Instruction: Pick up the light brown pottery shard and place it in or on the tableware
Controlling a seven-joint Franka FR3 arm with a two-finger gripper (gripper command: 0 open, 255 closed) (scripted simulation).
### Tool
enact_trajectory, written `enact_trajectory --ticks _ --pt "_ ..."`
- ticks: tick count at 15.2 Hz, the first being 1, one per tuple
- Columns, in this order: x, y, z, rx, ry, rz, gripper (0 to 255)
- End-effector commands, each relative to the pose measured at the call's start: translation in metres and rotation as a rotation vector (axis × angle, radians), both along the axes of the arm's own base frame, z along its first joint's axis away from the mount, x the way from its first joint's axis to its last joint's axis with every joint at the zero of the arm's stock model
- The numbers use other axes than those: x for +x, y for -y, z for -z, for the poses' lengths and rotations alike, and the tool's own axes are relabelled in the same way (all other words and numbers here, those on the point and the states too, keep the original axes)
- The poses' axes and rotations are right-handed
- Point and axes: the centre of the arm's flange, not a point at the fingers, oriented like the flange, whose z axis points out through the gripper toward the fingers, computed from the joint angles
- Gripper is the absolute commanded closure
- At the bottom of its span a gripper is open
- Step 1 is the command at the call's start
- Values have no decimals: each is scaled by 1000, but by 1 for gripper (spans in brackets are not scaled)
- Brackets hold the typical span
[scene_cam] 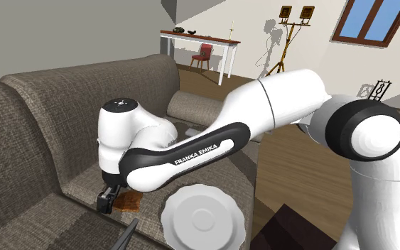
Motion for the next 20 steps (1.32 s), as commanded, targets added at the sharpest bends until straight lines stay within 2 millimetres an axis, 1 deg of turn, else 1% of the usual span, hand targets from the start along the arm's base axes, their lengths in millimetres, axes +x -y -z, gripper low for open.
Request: enact_trajectory --ticks 1,10,20 --pt "0 0 0 0 0 0 255" --pt "0 0 0 0 0 0 255" --pt "0 0 -53 0 0 0 255"
